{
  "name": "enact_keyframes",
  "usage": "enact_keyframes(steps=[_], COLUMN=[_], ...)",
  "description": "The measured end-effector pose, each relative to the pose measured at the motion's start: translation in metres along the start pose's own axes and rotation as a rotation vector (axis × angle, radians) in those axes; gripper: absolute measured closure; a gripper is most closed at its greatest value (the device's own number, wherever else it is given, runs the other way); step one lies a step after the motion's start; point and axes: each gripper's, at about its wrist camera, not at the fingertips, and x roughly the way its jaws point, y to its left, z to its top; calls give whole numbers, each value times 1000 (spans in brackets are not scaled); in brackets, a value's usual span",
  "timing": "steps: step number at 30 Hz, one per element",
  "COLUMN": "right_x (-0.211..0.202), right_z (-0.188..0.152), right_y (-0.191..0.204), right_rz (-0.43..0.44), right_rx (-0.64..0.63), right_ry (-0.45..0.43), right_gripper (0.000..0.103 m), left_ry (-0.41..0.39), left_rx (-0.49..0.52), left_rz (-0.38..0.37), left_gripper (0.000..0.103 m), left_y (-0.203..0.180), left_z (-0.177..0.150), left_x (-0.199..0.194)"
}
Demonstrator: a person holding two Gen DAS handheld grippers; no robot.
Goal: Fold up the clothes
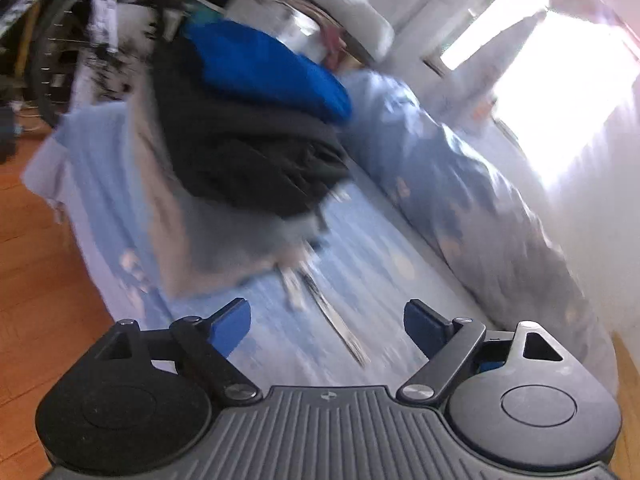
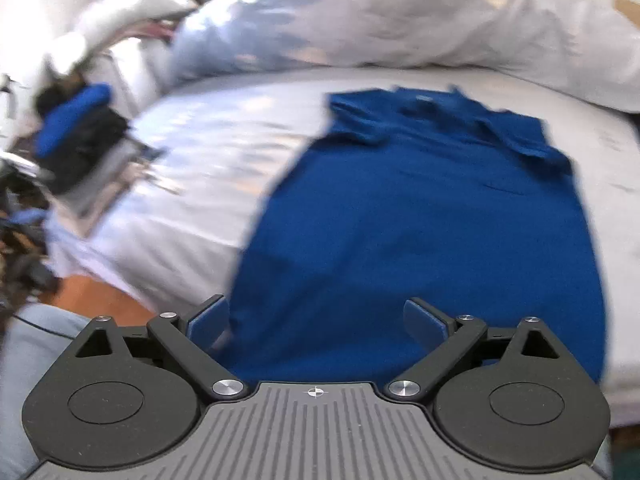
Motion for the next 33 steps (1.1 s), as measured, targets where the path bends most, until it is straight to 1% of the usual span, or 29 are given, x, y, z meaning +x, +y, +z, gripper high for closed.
enact_keyframes(steps=[2,4,7,11,14,16,18,19,20,21,23,26,27,28,29,30,31,32,33], right_x=[3,20,43,61,86,112,136,148,162,174,197,227,236,244,253,261,270,277,281], right_z=[-17,-28,-45,-40,-20,-13,-10,-10,-11,-13,-18,-24,-26,-28,-32,-38,-43,-48,-54], right_y=[-1,-4,9,30,31,29,27,28,32,36,44,56,57,56,53,47,42,38,36], right_rz=[-42,-39,-29,55,139,204,265,287,294,296,312,341,351,338,275,173,71,-28,-99], right_rx=[9,-2,-22,-25,72,170,237,263,278,291,328,355,359,362,355,337,318,283,232], right_ry=[10,40,83,83,112,155,205,230,254,270,308,355,359,367,391,426,460,494,516], right_gripper=[7,7,7,7,7,8,10,14,21,24,36,41,43,45,56,68,74,72,72], left_ry=[20,44,85,98,104,119,132,139,144,149,153,153,133,114,94,73,38,2,-28], left_rx=[-23,-19,20,76,86,86,95,99,102,105,114,118,117,117,116,116,118,121,122], left_rz=[-3,-2,-25,-41,-42,-48,-44,-44,-46,-48,-50,-57,-44,-32,-19,-6,12,29,44], left_gripper=[14,14,14,14,14,14,14,14,14,14,14,14,14,14,15,15,14,14,14], left_y=[2,-3,-14,-24,-26,-26,-27,-28,-29,-30,-31,-32,-31,-30,-29,-28,-27,-25,-23], left_z=[-1,-7,-16,-24,-30,-36,-42,-45,-48,-51,-57,-61,-60,-58,-56,-55,-51,-47,-43], left_x=[2,7,10,8,5,4,3,2,2,1,-4,-11,-14,-17,-20,-23,-28,-32,-37])
